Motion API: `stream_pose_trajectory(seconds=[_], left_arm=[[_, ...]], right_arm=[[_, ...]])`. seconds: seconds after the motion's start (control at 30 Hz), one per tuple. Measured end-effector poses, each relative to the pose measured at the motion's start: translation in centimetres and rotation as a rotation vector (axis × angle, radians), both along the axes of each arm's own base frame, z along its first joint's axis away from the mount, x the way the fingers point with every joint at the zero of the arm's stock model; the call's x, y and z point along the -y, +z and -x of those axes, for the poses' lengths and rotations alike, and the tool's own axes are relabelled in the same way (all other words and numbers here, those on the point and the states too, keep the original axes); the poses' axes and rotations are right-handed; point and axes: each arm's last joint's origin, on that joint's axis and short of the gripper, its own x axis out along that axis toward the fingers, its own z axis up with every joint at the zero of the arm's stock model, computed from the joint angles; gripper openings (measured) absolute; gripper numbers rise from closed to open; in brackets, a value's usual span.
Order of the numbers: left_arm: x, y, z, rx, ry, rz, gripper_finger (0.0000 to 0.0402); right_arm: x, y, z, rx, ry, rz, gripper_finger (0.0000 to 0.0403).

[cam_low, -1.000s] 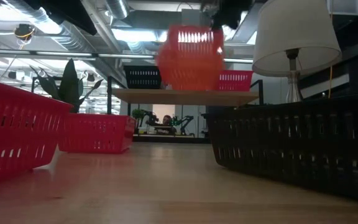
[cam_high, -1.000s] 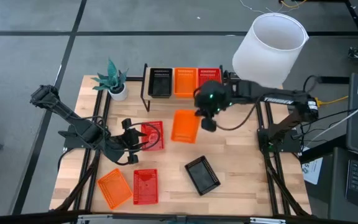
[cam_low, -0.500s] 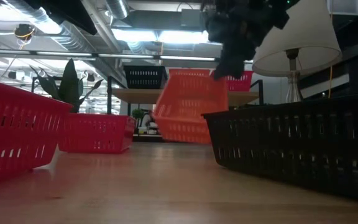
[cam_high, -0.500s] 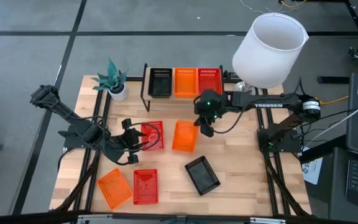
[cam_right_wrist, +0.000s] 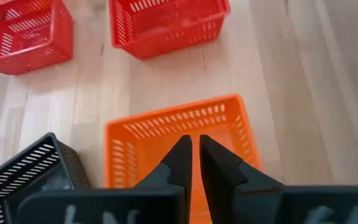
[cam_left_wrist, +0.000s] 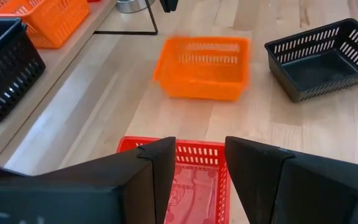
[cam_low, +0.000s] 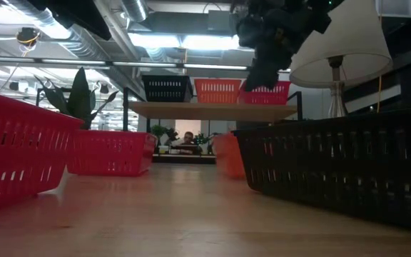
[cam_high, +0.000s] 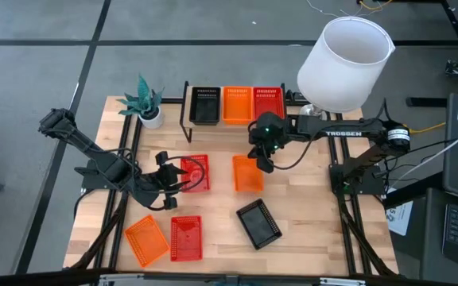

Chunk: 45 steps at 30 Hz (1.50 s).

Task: Stack baskets on shelf by color
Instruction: Stack the right orange bin on top of the orange bin on the shelf

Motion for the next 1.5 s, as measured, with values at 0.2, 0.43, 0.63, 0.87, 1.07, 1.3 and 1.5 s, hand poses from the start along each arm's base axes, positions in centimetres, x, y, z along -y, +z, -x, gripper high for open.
stream_pose_trajectory(seconds=[0.2,0.43,0.63,0.87,1.07,1.3,1.5], left_arm=[[0.0,0.0,0.0,0.000,0.000,0.000,0.0132],[0.0,0.0,0.0,-0.002,-0.001,-0.003,0.0132],[0.0,0.0,0.0,-0.002,-0.001,-0.003,0.0132],[0.0,0.0,0.0,-0.001,-0.001,-0.002,0.0132],[0.0,0.0,0.0,-0.001,-0.001,-0.001,0.0132],[0.0,0.0,0.0,-0.001,-0.001,-0.003,0.0132],[0.0,0.0,0.0,-0.003,-0.002,-0.004,0.0132]], right_arm=[[0.1,0.8,-0.3,0.028,0.017,0.020,0.0032],[-2.1,0.6,0.3,-0.018,0.276,-0.026,0.0032],[-5.4,0.5,0.3,-0.045,0.398,-0.016,0.0028],[-8.5,0.6,0.2,-0.041,0.456,-0.044,0.0056],[-9.3,0.9,-0.4,0.064,0.501,-0.005,0.0121],[-9.1,-0.2,-0.8,0.069,0.438,0.030,0.0186],[-9.0,-3.5,-0.6,-0.065,0.373,0.185,0.0192]])
